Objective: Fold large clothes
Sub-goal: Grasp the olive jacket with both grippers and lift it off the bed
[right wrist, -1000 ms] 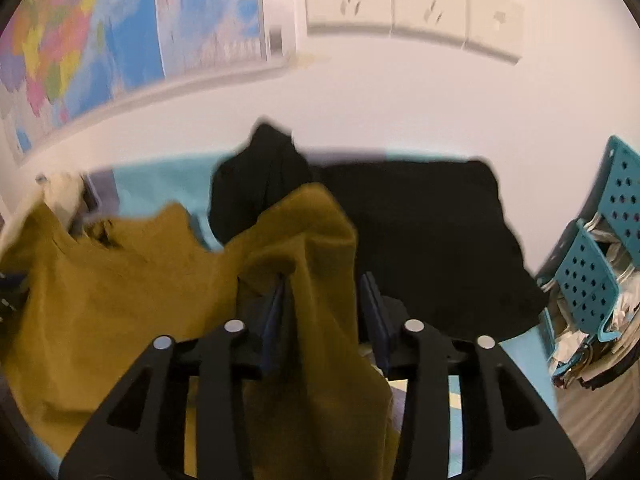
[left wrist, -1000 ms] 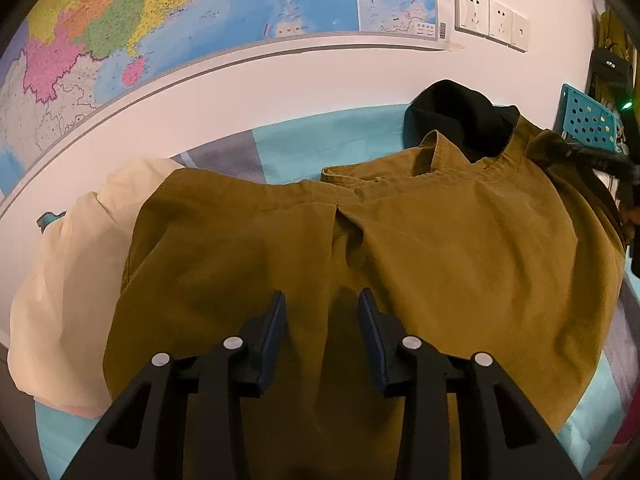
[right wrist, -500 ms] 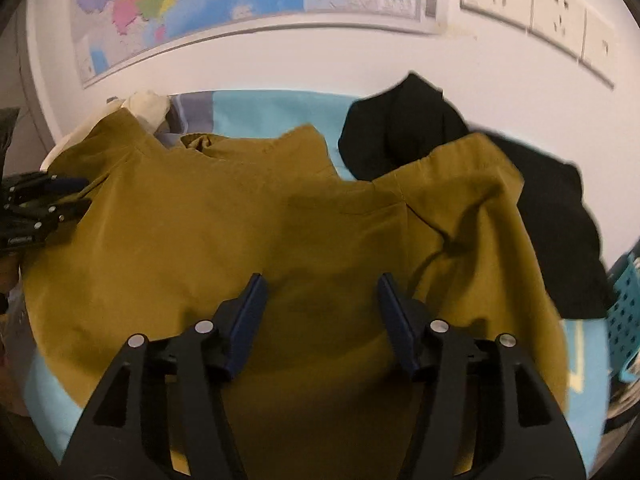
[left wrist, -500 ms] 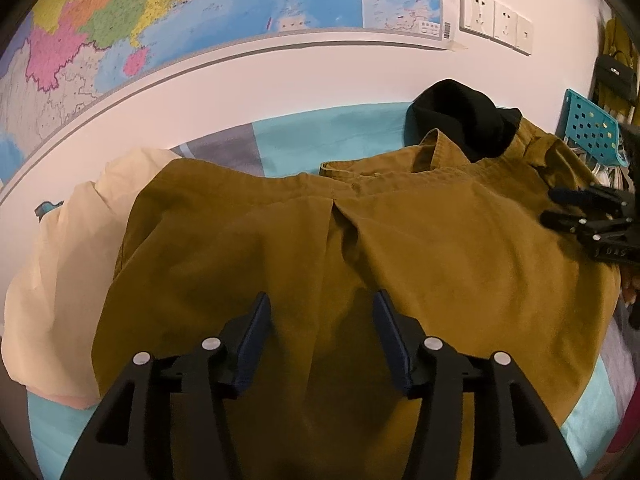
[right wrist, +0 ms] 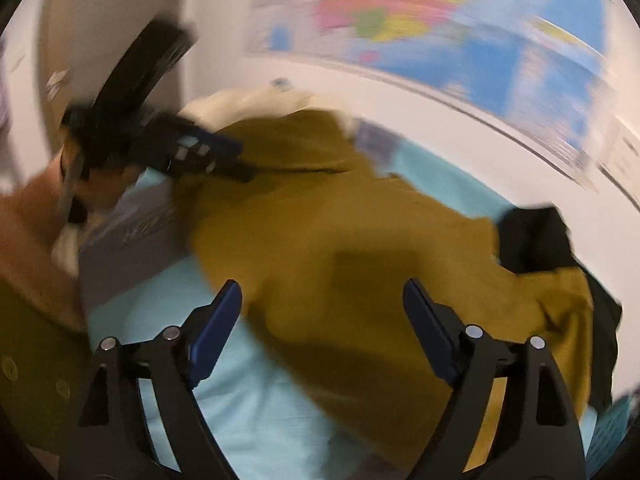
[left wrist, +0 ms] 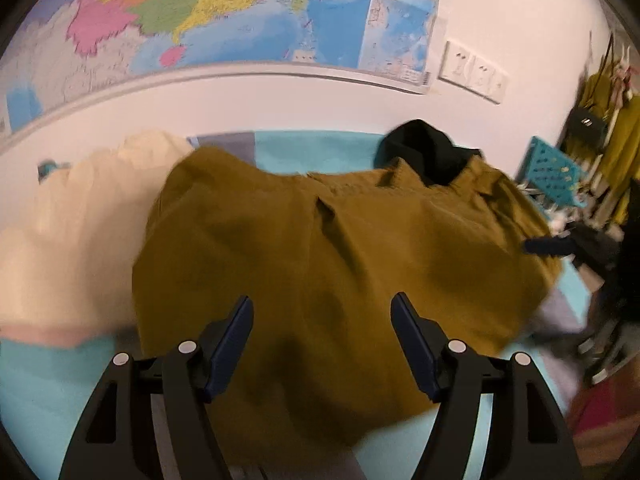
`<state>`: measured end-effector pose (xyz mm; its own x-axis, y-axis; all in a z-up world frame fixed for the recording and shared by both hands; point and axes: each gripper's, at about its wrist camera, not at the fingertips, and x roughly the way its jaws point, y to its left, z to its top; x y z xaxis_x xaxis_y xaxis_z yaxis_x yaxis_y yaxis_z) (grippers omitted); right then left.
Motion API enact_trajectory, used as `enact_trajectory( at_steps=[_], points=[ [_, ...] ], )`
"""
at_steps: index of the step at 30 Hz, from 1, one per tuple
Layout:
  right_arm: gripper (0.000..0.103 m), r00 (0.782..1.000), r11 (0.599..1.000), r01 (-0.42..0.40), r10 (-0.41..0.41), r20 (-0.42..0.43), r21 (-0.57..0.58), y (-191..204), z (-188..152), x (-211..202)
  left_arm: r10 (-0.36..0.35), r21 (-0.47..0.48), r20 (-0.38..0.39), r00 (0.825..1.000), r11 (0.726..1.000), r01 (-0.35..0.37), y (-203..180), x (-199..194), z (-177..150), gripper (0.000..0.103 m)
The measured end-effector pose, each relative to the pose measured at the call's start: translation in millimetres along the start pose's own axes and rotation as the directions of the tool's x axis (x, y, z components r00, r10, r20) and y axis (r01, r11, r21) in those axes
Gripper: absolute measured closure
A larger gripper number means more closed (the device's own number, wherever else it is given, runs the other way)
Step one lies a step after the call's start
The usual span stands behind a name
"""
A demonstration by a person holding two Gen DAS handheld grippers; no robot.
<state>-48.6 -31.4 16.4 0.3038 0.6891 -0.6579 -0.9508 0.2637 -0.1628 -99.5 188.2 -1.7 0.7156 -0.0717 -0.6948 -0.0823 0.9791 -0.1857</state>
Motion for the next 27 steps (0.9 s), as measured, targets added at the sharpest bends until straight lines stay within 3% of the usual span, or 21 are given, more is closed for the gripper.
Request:
enact_trajectory(
  at_steps=[4,9,10,11,14,18,21,27],
  points=[
    [0.021,0.998,0.990,0.012,-0.021,-0.063,-0.138,35,-7,30,-0.058,-0.016,-0.006,0.998,0.998,0.058,-3,-22,-28,0.033],
    [0.026,0.985,0.956,0.106,-0.140,-0.105,-0.274,59,-15,67,-0.190,-0.061,-0.022,0.981,0.980,0.189,-11,-38,-60,0.032],
    [0.033,0.985,0.955,0.118,-0.147,-0.088,-0.271,59,-15,68,-0.225,-0.082,-0.034,0.974,0.972,0.222,-13,-36,-66,0.032],
    [0.050,0.986,0.959,0.120,-0.144,-0.079,-0.257,57,-15,68,-0.245,-0.100,-0.048,0.968,0.966,0.239,-14,-34,-71,0.032],
    [0.070,0.992,0.986,0.087,-0.098,-0.076,-0.142,35,-5,66,-0.289,-0.153,-0.087,0.953,0.950,0.274,-17,-18,-80,0.032],
    [0.075,0.997,0.996,0.069,-0.071,-0.036,-0.049,19,10,53,-0.335,-0.252,-0.087,0.938,0.918,0.305,-11,4,-83,0.032],
    [0.076,0.998,0.998,0.055,-0.055,-0.022,0.011,12,12,46,-0.358,-0.345,-0.026,0.933,0.880,0.328,2,13,-78,0.032],
    [0.075,0.999,0.998,0.028,-0.026,-0.038,0.055,9,11,53,-0.436,-0.534,0.107,0.894,0.733,0.421,28,27,-69,0.025]
  ],
)
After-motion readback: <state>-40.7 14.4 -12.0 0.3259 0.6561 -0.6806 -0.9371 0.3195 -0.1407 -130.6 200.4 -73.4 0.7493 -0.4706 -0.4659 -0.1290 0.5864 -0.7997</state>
